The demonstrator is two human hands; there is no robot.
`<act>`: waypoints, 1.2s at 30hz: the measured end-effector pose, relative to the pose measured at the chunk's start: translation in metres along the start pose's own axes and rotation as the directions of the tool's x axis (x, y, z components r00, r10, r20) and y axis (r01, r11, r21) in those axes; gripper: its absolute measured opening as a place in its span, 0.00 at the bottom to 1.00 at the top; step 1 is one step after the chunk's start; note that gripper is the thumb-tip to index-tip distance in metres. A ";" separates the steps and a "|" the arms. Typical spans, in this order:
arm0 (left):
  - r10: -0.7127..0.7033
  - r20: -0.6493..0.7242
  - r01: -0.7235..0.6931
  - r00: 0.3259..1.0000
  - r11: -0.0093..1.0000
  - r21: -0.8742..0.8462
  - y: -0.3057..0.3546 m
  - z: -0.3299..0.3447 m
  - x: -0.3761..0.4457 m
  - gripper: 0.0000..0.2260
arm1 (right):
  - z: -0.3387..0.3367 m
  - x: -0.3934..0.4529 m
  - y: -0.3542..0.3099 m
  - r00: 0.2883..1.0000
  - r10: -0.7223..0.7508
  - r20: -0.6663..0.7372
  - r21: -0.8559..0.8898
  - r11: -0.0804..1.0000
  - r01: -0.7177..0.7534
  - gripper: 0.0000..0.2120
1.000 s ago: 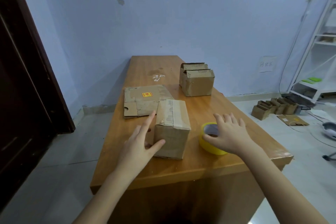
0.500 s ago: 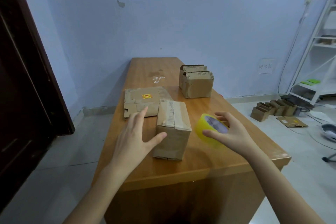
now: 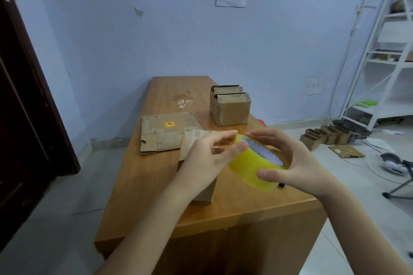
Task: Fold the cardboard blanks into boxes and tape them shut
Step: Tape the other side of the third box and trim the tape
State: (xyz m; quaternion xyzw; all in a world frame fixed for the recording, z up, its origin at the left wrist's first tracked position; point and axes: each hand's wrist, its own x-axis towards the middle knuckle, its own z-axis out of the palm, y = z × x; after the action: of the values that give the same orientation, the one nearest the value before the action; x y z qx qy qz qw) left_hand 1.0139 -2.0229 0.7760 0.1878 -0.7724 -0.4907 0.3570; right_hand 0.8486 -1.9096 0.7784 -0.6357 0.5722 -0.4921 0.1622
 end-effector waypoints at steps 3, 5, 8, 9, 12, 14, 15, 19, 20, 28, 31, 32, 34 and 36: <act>-0.060 -0.093 0.049 0.994 0.992 -0.117 -0.001 -0.001 0.000 0.18 | 0.000 -0.002 0.001 0.999 -0.014 0.034 0.014 1.000 0.013 0.39; -0.076 -0.094 0.060 0.993 0.985 -0.159 0.000 -0.003 0.000 0.09 | 0.002 -0.002 0.001 0.998 -0.019 0.052 0.011 1.000 0.019 0.37; -0.097 -0.070 0.078 0.993 0.969 -0.235 0.000 -0.007 0.000 0.06 | 0.004 -0.001 0.004 0.998 -0.041 0.057 0.041 0.998 0.039 0.37; -0.086 -0.064 0.069 0.994 0.971 -0.230 0.000 -0.009 -0.001 0.07 | 0.005 -0.001 0.005 0.998 -0.044 0.052 0.069 0.997 0.040 0.38; -0.018 -0.092 0.004 0.996 0.988 -0.152 0.000 -0.012 -0.001 0.09 | 0.009 0.000 0.009 0.999 -0.045 0.002 0.195 0.980 0.044 0.41; -0.004 -0.161 -0.018 0.987 0.991 -0.134 0.003 -0.012 -0.001 0.10 | 0.016 0.001 0.009 0.992 -0.057 -0.114 0.258 0.963 0.085 0.42; -0.002 -0.200 -0.023 0.980 0.992 -0.126 0.005 -0.010 -0.001 0.09 | 0.020 0.002 0.010 0.977 -0.066 -0.201 0.264 0.957 0.119 0.41; 0.105 -0.338 -0.065 0.935 0.990 0.128 0.004 -0.001 0.004 0.12 | 0.044 0.006 0.008 0.877 -0.112 -0.467 0.155 0.966 0.206 0.21; 0.118 -0.349 -0.067 0.930 0.986 0.153 0.003 0.000 0.005 0.13 | 0.048 0.006 0.009 0.862 -0.129 -0.491 0.130 0.967 0.219 0.22; 0.289 -0.433 -0.187 0.854 0.947 0.263 0.015 -0.003 -0.002 0.17 | 0.052 0.010 0.004 0.812 -0.187 -0.553 0.106 0.951 0.291 0.14; 0.305 -0.389 -0.176 0.869 0.927 0.332 0.021 -0.008 -0.006 0.18 | 0.051 0.010 0.004 0.794 -0.268 -0.546 0.002 0.947 0.321 0.24; 0.311 -0.377 -0.167 0.872 0.915 0.368 0.023 -0.010 -0.008 0.19 | 0.050 0.010 0.005 0.789 -0.293 -0.540 -0.049 0.947 0.317 0.28; 0.332 -0.364 -0.153 0.870 0.884 0.441 0.025 -0.015 -0.011 0.20 | 0.050 0.010 0.006 0.777 -0.334 -0.533 -0.118 0.939 0.323 0.28; 0.352 -0.367 -0.151 0.861 0.866 0.476 0.027 -0.016 -0.014 0.20 | 0.051 0.010 0.006 0.759 -0.368 -0.536 -0.170 0.928 0.330 0.29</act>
State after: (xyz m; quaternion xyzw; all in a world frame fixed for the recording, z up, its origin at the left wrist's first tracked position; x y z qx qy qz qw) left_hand 1.0366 -2.0117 0.7993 0.2630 -0.7779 -0.1995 0.5347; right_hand 0.8851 -1.9384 0.7551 -0.5638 0.4814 -0.6588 -0.1277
